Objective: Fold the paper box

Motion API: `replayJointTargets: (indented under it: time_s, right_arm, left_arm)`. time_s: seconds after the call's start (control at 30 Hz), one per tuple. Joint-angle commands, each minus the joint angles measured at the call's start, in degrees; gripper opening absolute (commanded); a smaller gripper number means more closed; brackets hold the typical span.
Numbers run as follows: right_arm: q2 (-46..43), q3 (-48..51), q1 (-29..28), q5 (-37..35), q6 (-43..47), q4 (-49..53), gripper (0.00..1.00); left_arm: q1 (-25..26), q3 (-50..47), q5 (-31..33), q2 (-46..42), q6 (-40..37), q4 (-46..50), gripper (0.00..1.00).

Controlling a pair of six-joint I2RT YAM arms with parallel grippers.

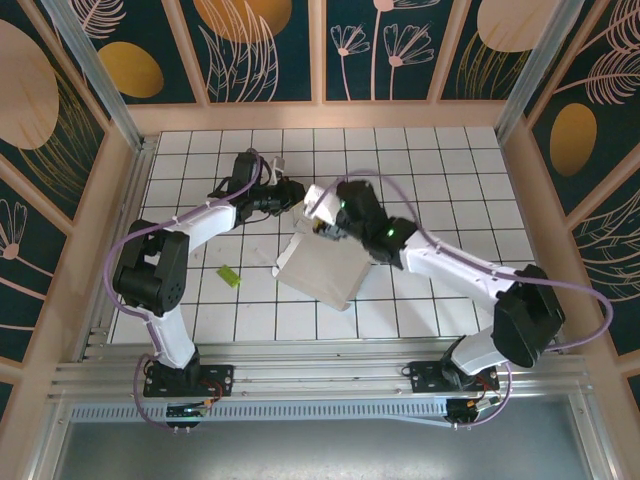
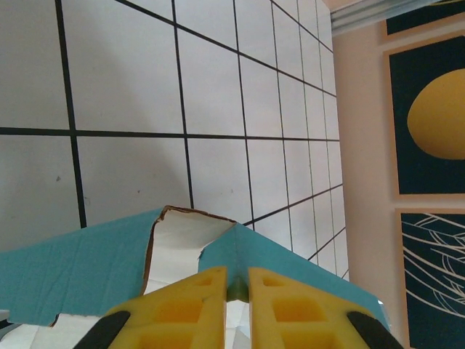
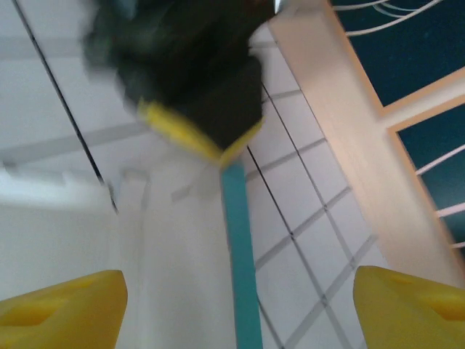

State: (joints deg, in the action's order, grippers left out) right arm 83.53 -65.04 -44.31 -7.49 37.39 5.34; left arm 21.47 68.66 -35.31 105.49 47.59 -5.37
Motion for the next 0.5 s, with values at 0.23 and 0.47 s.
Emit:
replayJointTargets:
  time_s: [0.23, 0.47]
  right_arm:
    - [12.68, -22.45, 20.44, 40.82, -38.09, 20.02, 0.76]
    - [22.97, -24.49, 21.49, 48.0, -37.68, 24.23, 0.67]
  left_arm:
    - [2.17, 0.68, 2.96, 2.17, -2.93, 9.72, 0.17]
    - [2.69, 0.33, 4.18, 1.59, -3.64, 10.44, 0.19]
